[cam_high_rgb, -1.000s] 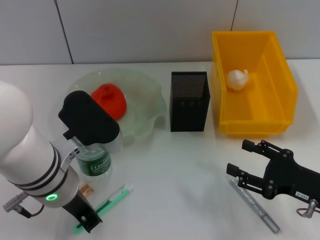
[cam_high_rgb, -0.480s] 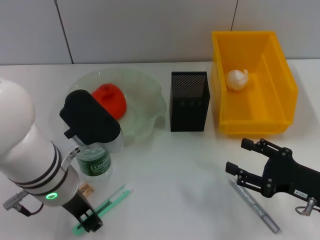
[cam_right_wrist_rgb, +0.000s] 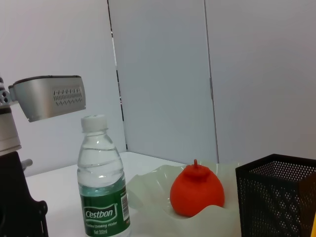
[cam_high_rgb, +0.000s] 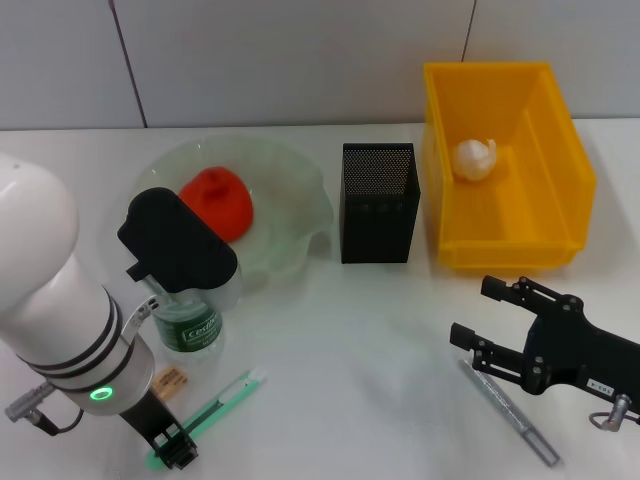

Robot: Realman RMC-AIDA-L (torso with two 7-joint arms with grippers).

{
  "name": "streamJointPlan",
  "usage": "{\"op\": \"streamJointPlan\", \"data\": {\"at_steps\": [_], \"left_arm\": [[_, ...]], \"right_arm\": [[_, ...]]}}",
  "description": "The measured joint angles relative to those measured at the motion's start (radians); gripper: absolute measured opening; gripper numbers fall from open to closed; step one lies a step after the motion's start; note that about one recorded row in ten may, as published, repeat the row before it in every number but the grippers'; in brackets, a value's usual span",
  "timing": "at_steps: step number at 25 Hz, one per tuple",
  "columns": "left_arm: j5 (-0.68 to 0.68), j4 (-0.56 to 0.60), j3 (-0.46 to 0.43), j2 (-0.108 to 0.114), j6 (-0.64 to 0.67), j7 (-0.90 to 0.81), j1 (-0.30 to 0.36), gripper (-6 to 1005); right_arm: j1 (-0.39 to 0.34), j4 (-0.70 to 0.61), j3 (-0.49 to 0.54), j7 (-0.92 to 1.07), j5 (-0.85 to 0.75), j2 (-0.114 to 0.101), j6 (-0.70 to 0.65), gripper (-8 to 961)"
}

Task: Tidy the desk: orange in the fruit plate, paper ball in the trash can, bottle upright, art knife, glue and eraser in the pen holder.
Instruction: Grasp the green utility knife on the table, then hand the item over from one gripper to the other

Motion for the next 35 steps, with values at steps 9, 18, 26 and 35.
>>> {"op": "streamJointPlan", "data": {"at_steps": [9, 18, 26, 35], "left_arm": [[0.001, -0.001, 0.001, 0.000, -0.003, 0.005, -0.003, 319], [-0.003, -0.008, 0.005, 0.000, -0.005, 0.006, -0.003, 218], [-0.008, 0.050, 0.006, 0.000, -0.004, 0.006, 0.012, 194], [-0.134, 0.248, -0.019, 0.006, -0.017, 0.029, 0.077, 198]], "right_arm": [[-0.007, 0.001, 0.001, 0.000, 0.000, 0.003, 0.002, 759], [-0.008, 0.003, 0.002, 0.000, 0.000, 0.005, 0.002, 758], [-0.010, 0.004, 0.002, 0.000, 0.000, 0.005, 0.000, 758], [-0.019, 0.006, 0.012, 0.000, 0.001, 0.005, -0.003, 759]]}}
